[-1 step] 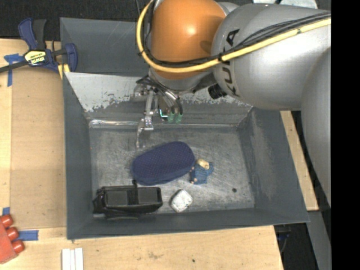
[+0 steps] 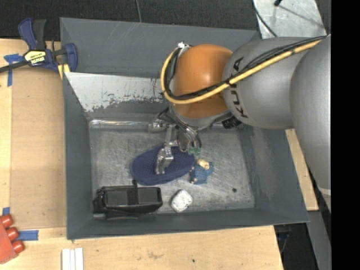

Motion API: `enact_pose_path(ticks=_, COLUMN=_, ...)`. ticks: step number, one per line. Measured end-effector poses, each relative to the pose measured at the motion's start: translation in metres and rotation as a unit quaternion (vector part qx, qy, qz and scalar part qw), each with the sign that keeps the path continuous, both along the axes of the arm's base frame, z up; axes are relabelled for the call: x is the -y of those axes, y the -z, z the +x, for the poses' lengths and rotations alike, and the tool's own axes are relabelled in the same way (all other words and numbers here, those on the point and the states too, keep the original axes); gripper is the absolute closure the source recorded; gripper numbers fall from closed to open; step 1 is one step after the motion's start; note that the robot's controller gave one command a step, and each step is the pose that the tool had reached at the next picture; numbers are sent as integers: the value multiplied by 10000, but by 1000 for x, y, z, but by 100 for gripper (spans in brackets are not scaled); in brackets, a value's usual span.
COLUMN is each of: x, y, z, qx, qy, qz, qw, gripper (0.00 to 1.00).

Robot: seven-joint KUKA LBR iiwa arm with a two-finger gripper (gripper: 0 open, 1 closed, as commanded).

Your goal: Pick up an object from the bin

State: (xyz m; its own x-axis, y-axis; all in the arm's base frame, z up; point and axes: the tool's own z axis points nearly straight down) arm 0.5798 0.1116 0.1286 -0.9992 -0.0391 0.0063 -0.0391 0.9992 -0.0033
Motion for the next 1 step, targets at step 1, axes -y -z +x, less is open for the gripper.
enact_pose_path(ticks=1, x=50, y=47, z=27, qx=34, qy=-111, qz=41, qw=9999, gripper=0)
